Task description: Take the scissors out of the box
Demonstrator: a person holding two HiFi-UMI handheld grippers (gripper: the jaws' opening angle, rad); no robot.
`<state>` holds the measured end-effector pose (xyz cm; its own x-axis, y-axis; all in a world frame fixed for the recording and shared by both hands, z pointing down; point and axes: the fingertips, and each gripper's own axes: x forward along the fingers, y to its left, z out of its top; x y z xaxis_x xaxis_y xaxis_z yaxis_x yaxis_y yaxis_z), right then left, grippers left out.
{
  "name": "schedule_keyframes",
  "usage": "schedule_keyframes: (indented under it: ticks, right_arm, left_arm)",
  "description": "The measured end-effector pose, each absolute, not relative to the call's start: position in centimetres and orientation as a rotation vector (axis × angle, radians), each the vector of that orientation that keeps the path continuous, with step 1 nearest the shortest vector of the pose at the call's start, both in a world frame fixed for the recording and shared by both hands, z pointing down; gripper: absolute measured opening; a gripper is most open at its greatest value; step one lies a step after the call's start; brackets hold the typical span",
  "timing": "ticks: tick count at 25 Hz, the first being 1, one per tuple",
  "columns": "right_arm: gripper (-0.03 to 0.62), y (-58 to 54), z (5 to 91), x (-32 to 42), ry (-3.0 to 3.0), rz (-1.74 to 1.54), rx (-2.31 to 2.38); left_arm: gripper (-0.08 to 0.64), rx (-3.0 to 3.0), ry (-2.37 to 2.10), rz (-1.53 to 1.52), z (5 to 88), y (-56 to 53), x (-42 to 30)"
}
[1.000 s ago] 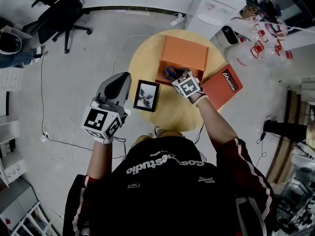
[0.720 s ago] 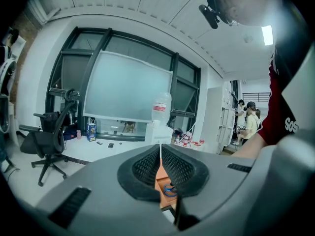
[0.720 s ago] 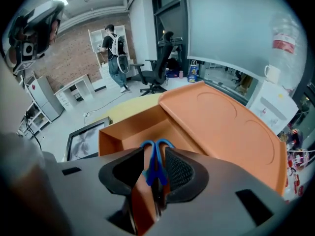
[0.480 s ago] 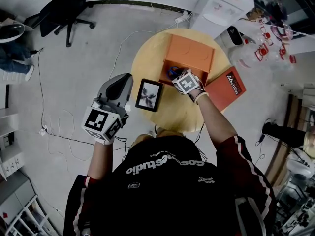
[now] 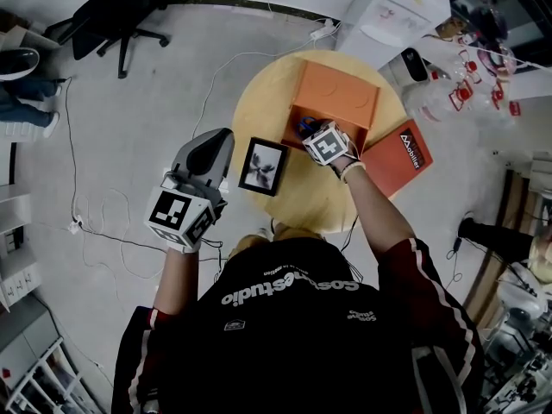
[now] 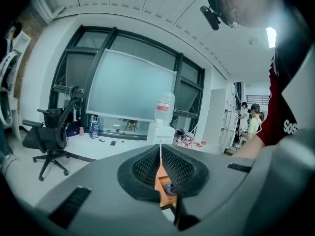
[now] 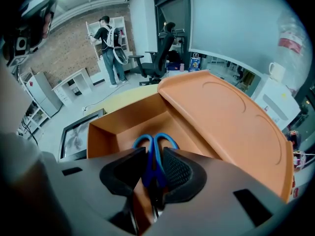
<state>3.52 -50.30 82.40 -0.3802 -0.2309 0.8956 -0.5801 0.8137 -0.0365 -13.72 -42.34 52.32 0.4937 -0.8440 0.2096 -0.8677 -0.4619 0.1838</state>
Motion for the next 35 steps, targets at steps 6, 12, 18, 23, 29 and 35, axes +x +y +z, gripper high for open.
schedule_keyframes:
  ticks: [6, 12, 18, 23, 29, 35]
  right_arm:
    - [0.112, -50.4, 81.8, 4.0, -1.999, 0.413, 0.622]
    - [0.112, -50.0, 79.7, 4.3, -2.046, 0.398, 0.666]
    - [0.112, -49.4, 77.3, 5.2, -2.068, 0.378, 0.715]
    - [0.11, -48.2, 75.5, 6.0, -2.072, 0.372, 0.758]
    - [0.109, -46.5, 73.4, 7.5, -2.066, 0.357, 0.827]
    - [0.109, -45.3, 70.3, 8.9, -2.098, 0.292, 0.926]
  left_arm:
    - [0.026, 2.471, -1.449, 0.092, 51.7, -42.2, -13.7]
    - [0.026, 2.485, -1.432, 0.052, 50.7, -41.7, -13.4]
    - [0.026, 2.523, -1.418, 0.042, 49.4, -40.6, -12.7]
    - [0.026, 2.559, -1.416, 0.021, 48.0, -39.0, -12.7]
    - [0.026, 2.59, -1.413, 0.01, 46.5, -36.9, -12.7]
    - [0.026, 2.615, -1.426, -0.002, 45.2, -34.6, -12.6]
